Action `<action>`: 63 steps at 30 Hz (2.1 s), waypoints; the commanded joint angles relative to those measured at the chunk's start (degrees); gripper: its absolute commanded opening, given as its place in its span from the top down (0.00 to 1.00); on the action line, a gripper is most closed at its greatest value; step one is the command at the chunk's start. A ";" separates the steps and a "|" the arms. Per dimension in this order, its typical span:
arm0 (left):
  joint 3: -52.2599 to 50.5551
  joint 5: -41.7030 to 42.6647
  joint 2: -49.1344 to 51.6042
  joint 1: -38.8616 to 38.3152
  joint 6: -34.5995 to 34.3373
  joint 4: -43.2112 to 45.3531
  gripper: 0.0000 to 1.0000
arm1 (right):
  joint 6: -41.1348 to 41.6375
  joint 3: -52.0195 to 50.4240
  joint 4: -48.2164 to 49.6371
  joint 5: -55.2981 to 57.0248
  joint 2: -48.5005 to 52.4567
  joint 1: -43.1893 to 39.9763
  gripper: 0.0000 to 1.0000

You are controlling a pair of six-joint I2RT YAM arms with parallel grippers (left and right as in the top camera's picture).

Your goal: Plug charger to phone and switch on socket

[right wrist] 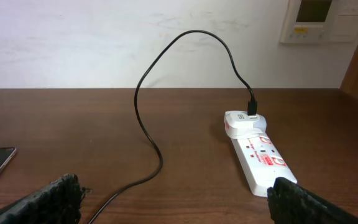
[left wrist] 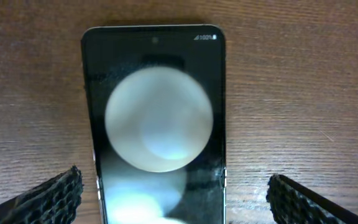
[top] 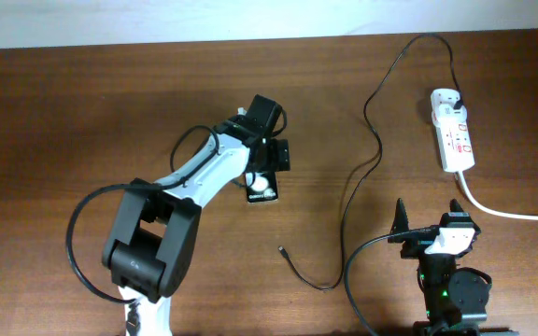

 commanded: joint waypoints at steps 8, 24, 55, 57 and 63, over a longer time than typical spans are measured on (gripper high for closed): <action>0.24 -2.23 4.22 -0.57 -0.96 -0.31 0.01 | 0.20 -0.28 -0.46 -0.28 -0.33 0.52 0.02; 0.24 -2.25 4.48 -0.57 -0.96 -0.09 0.01 | 0.20 -0.28 -0.46 -0.28 -0.33 0.52 0.02; 0.24 -2.27 4.48 -0.57 -0.94 -0.59 0.01 | 0.20 -0.28 -0.46 -0.28 -0.33 0.52 0.02; 0.24 -2.27 4.48 -0.57 -0.94 -0.59 0.01 | 0.22 -0.28 -0.46 -0.28 -0.33 0.52 0.02; 0.24 -2.27 4.48 -0.57 -0.94 -0.59 0.01 | 0.20 -0.28 -0.46 -0.28 -0.33 0.52 0.02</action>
